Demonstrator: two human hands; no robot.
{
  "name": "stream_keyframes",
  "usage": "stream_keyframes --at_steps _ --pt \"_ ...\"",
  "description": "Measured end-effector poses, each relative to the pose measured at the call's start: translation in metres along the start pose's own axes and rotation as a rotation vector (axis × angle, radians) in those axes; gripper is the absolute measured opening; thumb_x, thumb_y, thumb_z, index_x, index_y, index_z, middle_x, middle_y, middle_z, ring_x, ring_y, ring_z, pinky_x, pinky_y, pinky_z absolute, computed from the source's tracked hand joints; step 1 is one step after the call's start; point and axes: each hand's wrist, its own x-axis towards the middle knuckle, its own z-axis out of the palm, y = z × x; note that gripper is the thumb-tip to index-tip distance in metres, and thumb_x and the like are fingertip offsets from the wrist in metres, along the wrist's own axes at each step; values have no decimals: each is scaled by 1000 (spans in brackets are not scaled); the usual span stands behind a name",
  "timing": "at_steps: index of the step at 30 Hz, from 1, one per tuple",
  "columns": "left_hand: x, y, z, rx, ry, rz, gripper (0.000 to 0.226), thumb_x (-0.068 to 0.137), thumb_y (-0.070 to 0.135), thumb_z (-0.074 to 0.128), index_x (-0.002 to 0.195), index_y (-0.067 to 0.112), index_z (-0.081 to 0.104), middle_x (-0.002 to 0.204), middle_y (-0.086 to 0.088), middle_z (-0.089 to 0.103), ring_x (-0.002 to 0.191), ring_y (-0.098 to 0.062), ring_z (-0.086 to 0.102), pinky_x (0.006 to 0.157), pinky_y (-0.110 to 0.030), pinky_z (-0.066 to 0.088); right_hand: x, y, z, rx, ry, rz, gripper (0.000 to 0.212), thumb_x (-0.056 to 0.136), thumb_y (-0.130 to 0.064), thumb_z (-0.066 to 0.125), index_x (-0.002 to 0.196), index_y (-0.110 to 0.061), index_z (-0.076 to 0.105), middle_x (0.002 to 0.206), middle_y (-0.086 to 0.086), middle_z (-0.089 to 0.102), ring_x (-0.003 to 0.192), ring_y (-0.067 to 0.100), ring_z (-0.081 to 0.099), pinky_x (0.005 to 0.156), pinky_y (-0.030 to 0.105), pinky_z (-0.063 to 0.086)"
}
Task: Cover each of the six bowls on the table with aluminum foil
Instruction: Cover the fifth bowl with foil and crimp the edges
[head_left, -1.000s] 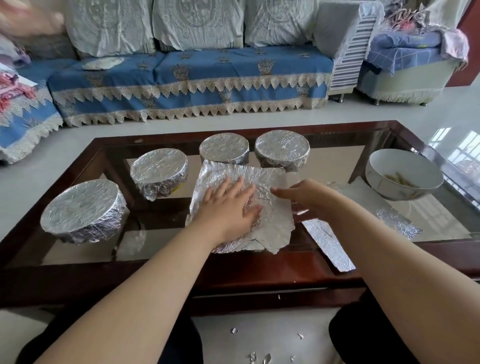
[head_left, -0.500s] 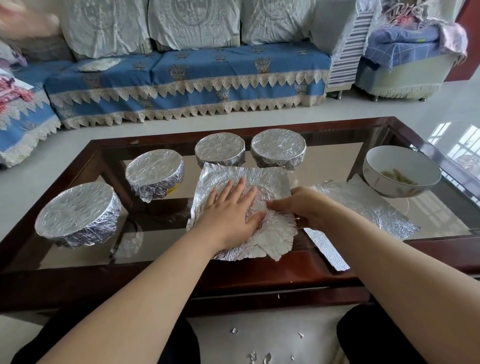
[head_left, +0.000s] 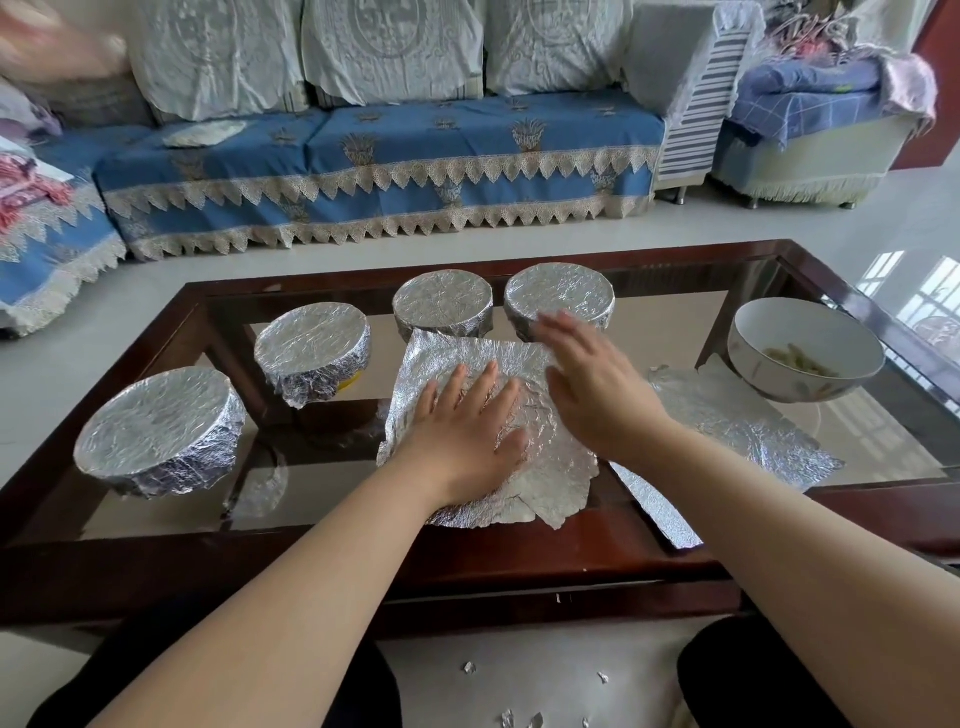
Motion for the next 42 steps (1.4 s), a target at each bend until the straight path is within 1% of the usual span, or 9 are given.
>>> stream_keyframes --at_steps 3,6,13,17,21,24,29,33,42 --pt "-2 1 -1 -15 18 3 61 104 49 14 159 31 -3 164 4 -21 151 -24 -21 122 -50 -10 -6 -7 22 -174 -313 -92 53 104 -30 26 154 -16 17 162 1 9 150 15 -2 121 33 -5" --pt "-1 2 -2 -27 13 -12 63 104 49 18 160 26 -3 164 4 -21 151 -22 -20 122 -49 -10 -9 -7 32 -226 -416 -88 57 104 -31 22 155 -16 4 163 2 0 149 13 -7 120 31 -8" --pt "2 -1 -4 -63 4 -96 63 106 38 19 158 14 -8 164 -5 -22 151 -18 -19 124 -41 -9 -6 -11 31 -242 -439 -101 54 103 -26 25 154 -11 14 163 8 -1 150 17 -5 119 29 -6" --pt "1 1 -3 -52 20 -95 66 105 39 24 159 14 -5 164 -6 -22 151 -20 -19 123 -41 -10 2 -11 32 -128 -298 -85 50 103 -26 31 151 -12 27 162 6 15 150 15 7 119 26 0" --pt "1 1 -5 -46 13 -96 72 102 41 30 159 17 -7 164 -4 -21 151 -23 -20 123 -45 -10 6 -10 36 -101 -351 -23 56 101 -26 36 153 -13 20 162 3 11 150 15 6 119 27 1" --pt "1 -1 -6 -62 14 -103 77 99 46 35 160 19 -4 165 0 -18 151 -28 -19 123 -49 -8 7 -12 34 -64 -364 23 60 97 -25 43 153 -17 24 161 0 19 147 18 18 118 30 14" --pt "2 -5 -10 -127 58 -111 76 96 50 44 159 28 8 167 7 1 152 -28 3 120 -51 9 7 -14 35 -7 -356 58 58 95 -20 49 150 -17 31 156 2 29 140 23 33 113 32 26" --pt "6 -15 -12 -131 168 -125 62 98 34 42 157 33 20 164 6 19 145 -27 26 113 -49 28 6 -13 38 15 -351 74 58 95 -20 49 150 -18 32 155 3 30 140 25 33 114 34 27" --pt "27 -22 -23 -181 51 45 70 98 8 34 160 28 8 166 5 13 151 -13 6 122 -43 7 7 -12 37 22 -354 60 59 92 -16 51 148 -17 34 155 3 30 141 22 31 114 31 25"
